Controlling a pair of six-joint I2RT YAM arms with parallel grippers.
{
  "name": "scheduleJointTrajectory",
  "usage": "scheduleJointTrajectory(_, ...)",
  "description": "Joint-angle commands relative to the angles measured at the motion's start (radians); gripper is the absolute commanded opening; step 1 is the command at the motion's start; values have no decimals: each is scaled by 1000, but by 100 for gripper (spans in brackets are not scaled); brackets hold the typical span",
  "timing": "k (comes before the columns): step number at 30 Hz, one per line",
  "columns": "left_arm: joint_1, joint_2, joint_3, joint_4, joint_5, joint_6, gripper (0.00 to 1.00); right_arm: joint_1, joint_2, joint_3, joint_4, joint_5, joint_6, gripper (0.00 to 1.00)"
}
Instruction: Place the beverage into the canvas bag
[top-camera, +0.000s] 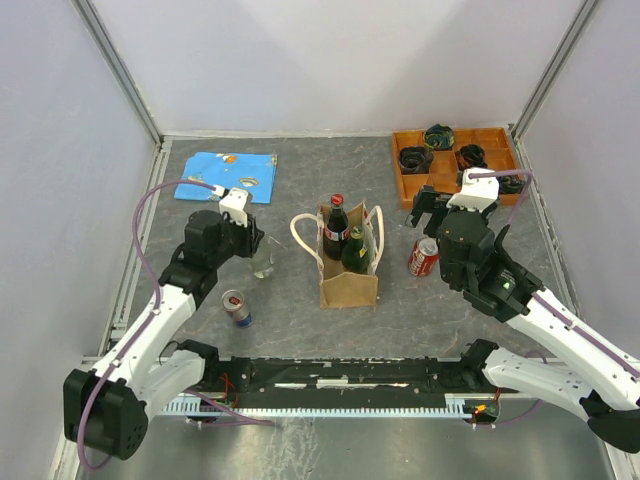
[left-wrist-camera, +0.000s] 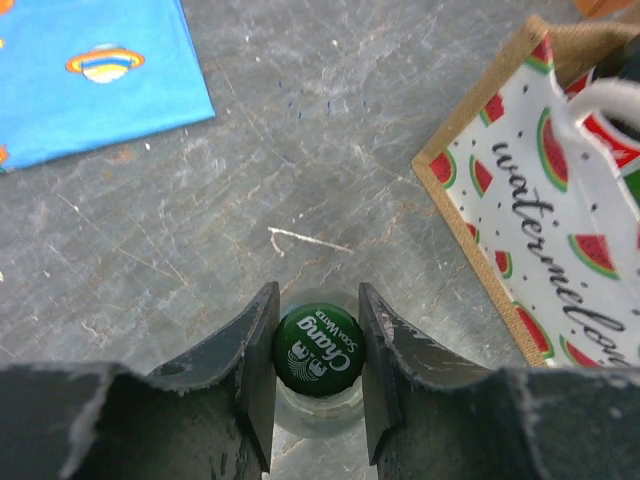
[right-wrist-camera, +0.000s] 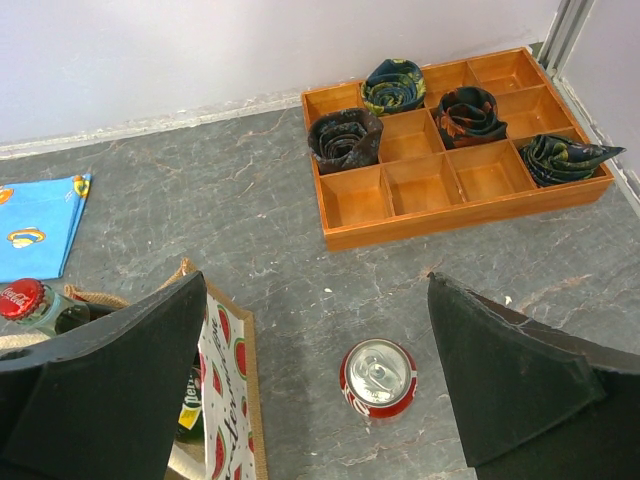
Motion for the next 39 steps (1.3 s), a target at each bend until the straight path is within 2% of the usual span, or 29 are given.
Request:
scheduleJointTrajectory(1,-2,1,197,146,40,9,3,-4,-17,-2,22,24,12,99)
scheduleJointTrajectory(9,-1,90,402,187,64,-29,3,-4,-21,-4,24,21,17,99)
scheduleJointTrajectory(15,-11,197,609,231,96,-75,3,-4,-34,-7,19,22,26,99)
scheduleJointTrajectory(22,-96,271,782,244,142,-113,3,-4,-51,-8,4,32,33,99)
scheduleJointTrajectory(26,-192,255,774,252,163,-91,3,-5,-67,-16,-7,40,40,99)
scheduleJointTrajectory(32,-344,201,679,223,144,-66,3,-5,-84,-25,-19,49,45,99)
scheduleJointTrajectory(39,-407,177,593,207,143,-71,3,-6,-86,-25,-21,56,40,99)
